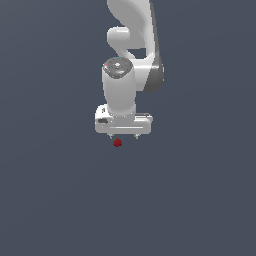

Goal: Pick up the object and move it to a goal position.

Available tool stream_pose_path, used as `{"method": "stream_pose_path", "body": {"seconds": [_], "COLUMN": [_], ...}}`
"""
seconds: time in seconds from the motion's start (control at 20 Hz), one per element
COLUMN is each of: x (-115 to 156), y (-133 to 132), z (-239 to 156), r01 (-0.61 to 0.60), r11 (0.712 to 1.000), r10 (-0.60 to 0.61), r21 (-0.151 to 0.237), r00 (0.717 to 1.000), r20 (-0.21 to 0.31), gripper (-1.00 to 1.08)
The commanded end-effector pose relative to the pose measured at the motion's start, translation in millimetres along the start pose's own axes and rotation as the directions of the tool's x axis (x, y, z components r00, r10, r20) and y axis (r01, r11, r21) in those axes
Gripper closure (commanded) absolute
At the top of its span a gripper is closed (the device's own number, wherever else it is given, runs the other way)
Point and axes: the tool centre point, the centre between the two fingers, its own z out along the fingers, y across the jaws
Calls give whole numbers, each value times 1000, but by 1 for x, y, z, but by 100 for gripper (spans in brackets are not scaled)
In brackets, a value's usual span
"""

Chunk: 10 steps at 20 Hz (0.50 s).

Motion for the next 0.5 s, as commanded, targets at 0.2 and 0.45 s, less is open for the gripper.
{"method": "stream_pose_path", "body": {"seconds": [0.2,0.45], "x": [-3,-8], "y": [4,10], "z": [6,17], "r01": [39,107], "r11": [999,994], "r10": [-39,-107], "r21": [-3,-8], "r00": [999,994], "r20": [0,1], "gripper": [-92,-92]}}
